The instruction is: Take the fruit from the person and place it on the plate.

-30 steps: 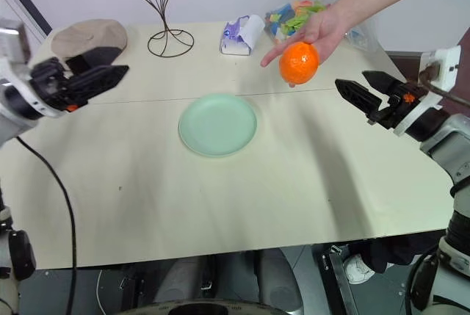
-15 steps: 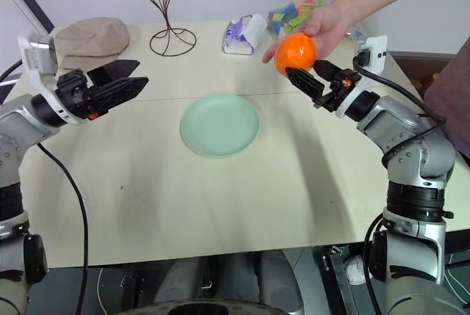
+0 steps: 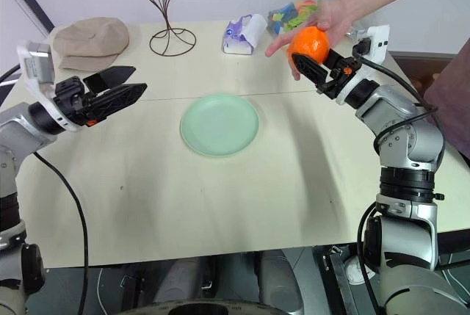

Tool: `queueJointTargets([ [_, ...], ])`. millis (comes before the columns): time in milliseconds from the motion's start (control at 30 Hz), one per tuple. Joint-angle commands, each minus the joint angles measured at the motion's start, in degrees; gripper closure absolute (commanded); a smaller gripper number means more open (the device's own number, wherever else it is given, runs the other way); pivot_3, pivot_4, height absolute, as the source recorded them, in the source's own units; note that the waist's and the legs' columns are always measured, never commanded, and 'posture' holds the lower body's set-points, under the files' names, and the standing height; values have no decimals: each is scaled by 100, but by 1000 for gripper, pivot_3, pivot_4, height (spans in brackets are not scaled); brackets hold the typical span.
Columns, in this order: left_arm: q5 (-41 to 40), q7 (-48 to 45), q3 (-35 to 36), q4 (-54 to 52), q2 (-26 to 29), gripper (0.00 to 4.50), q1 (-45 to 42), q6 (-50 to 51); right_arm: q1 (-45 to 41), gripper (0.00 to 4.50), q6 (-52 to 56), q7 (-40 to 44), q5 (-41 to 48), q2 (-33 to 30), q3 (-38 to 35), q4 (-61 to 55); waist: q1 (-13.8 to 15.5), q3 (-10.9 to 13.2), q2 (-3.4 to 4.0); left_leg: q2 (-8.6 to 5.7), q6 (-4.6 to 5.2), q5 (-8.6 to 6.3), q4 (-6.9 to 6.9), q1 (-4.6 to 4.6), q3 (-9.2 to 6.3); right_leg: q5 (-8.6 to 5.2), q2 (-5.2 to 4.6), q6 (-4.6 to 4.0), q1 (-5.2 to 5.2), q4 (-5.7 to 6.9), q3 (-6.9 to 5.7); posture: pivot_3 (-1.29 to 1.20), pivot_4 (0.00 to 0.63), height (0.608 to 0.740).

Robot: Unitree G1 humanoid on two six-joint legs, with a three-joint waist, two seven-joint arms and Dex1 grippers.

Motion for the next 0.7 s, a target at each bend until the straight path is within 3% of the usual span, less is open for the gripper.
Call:
queueJointTargets([
  [33,-108,-5,171,-168,47,0,-9,-70,-144,1597,-126,-2,31,-3,-182,-235,0,0,0,0,0,0,0,0,0,0,0,0,0,0,0,0,150,740],
  [267,-126,10,150,-198,58,0,-18,-70,-64,1597,178,116,182,-92,-102,-501,-1,0,0,0,0,0,0,0,0,0,1,0,0,1,-1,0,150,740],
  [367,-92,-33,120,-217,129,0,-14,-50,289,1597,485,409,180,-159,296,-1040,-1,0,0,1,0,0,-1,0,-3,0,0,0,0,1,-1,0,150,740],
  [500,46,-193,87,-302,404,0,262,-19,799,1597,678,328,142,362,943,-1581,-45,0,0,4,2,-1,-2,4,-5,0,0,-1,0,4,3,0,150,740],
  [700,423,-382,-88,-555,618,0,990,-126,733,1597,425,182,-493,1010,1741,-1309,-30,4,7,4,1,-1,-5,5,-2,-11,0,-20,-10,16,3,0,150,740],
])
